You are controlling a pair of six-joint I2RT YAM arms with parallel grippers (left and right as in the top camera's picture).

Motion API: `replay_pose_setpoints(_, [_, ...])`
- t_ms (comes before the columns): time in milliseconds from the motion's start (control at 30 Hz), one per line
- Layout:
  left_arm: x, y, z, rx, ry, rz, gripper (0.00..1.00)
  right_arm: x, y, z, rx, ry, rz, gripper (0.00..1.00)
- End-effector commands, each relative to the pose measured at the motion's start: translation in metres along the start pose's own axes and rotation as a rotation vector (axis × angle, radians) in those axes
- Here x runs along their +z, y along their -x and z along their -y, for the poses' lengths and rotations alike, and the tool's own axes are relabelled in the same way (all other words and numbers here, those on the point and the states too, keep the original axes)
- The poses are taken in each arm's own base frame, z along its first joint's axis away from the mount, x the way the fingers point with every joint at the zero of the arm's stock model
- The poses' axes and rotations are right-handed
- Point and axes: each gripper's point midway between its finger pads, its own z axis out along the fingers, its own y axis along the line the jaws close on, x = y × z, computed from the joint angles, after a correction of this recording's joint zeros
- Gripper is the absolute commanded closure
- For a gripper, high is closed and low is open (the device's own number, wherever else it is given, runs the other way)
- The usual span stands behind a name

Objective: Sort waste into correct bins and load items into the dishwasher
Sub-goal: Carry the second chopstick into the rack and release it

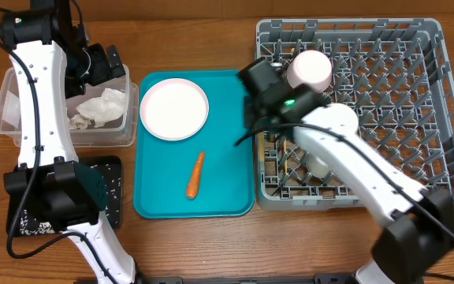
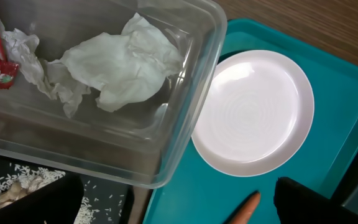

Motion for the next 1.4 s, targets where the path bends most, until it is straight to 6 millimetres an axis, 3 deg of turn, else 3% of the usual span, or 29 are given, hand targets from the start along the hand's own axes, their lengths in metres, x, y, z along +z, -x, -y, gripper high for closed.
replay_pose_setpoints(0, [0.002, 0.0, 0.011, 0.022, -0.032, -0.006, 0.0, -0.014, 0.011, 0.028, -0.016, -0.044, 0.006, 0.96])
replay_pose_setpoints(100, [0.002, -0.002, 0.017, 0.036, -0.034, -0.008, 0.0, -0.012, 0.002, 0.052, 0.004, -0.097, -0.057, 0.96])
replay_pose_setpoints(233, [0.003, -0.004, 0.025, 0.055, -0.038, -0.011, 0.0, -0.009, -0.004, 0.067, -0.04, -0.123, -0.104, 0.96])
replay_pose_setpoints(567, [0.003, -0.006, 0.03, 0.071, -0.037, -0.012, 0.0, -0.005, -0.005, 0.07, -0.04, -0.132, -0.115, 0.96])
replay_pose_setpoints(933, [0.003, -0.006, 0.03, 0.07, -0.037, -0.013, 0.0, 0.021, -0.01, 0.087, -0.027, -0.196, -0.171, 0.96])
replay_pose_setpoints(1367, [0.003, -0.008, 0.029, 0.07, -0.035, -0.019, 0.0, 0.026, -0.01, 0.093, -0.012, -0.206, -0.183, 0.95])
